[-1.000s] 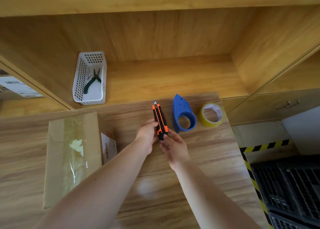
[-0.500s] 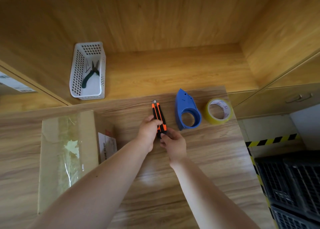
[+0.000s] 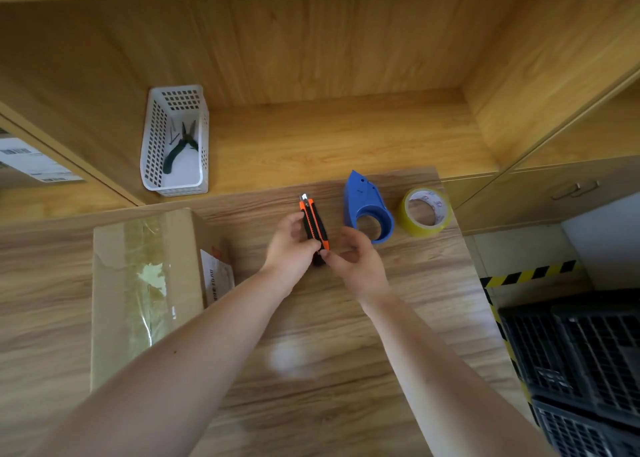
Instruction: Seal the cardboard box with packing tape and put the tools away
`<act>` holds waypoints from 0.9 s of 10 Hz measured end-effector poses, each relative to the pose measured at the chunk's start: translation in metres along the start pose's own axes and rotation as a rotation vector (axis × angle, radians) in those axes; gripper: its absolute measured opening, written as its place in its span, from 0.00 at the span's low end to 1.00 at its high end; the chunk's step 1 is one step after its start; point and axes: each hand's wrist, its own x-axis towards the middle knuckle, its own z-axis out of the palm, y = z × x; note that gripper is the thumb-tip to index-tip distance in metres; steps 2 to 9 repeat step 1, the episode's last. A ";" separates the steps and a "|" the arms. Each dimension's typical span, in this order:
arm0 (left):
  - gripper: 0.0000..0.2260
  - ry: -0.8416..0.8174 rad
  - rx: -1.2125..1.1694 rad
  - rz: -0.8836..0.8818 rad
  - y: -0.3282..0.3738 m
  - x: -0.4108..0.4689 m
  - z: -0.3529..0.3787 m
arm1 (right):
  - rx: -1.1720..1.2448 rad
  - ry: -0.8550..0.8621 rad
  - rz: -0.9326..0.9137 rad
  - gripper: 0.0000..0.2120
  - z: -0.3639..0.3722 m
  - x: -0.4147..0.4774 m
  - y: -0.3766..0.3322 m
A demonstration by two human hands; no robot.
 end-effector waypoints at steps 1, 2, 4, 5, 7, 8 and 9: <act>0.29 0.007 0.070 0.071 0.007 -0.009 -0.009 | -0.064 -0.038 -0.059 0.33 -0.007 -0.004 -0.007; 0.29 0.007 0.070 0.071 0.007 -0.009 -0.009 | -0.064 -0.038 -0.059 0.33 -0.007 -0.004 -0.007; 0.29 0.007 0.070 0.071 0.007 -0.009 -0.009 | -0.064 -0.038 -0.059 0.33 -0.007 -0.004 -0.007; 0.29 0.007 0.070 0.071 0.007 -0.009 -0.009 | -0.064 -0.038 -0.059 0.33 -0.007 -0.004 -0.007; 0.29 0.007 0.070 0.071 0.007 -0.009 -0.009 | -0.064 -0.038 -0.059 0.33 -0.007 -0.004 -0.007; 0.29 0.007 0.070 0.071 0.007 -0.009 -0.009 | -0.064 -0.038 -0.059 0.33 -0.007 -0.004 -0.007; 0.29 0.007 0.070 0.071 0.007 -0.009 -0.009 | -0.064 -0.038 -0.059 0.33 -0.007 -0.004 -0.007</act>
